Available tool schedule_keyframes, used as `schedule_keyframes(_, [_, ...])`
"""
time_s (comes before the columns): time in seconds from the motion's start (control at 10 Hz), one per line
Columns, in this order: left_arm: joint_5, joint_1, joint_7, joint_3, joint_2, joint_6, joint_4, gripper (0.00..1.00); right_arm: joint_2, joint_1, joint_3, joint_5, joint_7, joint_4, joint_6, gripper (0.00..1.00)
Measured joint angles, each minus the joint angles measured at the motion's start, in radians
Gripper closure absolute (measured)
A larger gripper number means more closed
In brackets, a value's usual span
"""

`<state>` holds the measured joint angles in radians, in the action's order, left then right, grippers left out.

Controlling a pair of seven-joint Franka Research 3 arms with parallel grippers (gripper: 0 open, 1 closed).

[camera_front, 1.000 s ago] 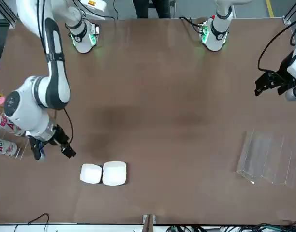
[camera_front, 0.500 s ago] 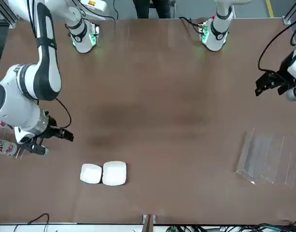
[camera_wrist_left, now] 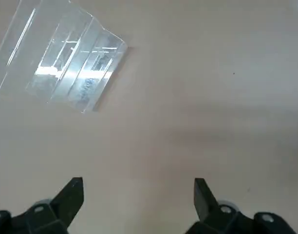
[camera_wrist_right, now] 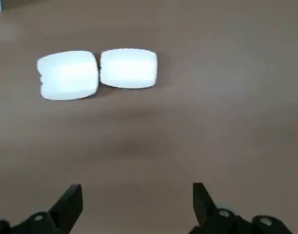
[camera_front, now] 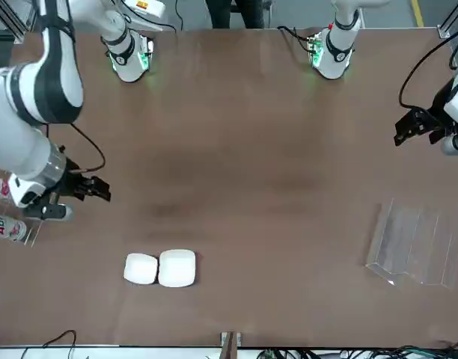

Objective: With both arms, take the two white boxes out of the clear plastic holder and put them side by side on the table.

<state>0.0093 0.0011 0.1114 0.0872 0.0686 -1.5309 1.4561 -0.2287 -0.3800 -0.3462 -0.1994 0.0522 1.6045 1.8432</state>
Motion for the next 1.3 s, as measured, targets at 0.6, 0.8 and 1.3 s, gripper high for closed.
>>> schedule_keyframes(0.6, [0.0,0.0,-0.001,0.0,0.0,0.003,0.0,0.0,0.179,0.286,0.161,0.124,-0.103,0.001,-0.197,0.0])
schedule_keyframes(0.8, [0.0,0.001,-0.001,0.0,0.0,0.003,0.0,0.0,0.178,0.314,0.165,0.139,-0.109,-0.003,-0.193,0.0])
schedule_keyframes(1.3, [0.0,0.002,0.0,0.0,0.0,0.004,0.005,0.0,0.17,0.33,0.18,0.139,-0.098,0.005,-0.196,0.0])
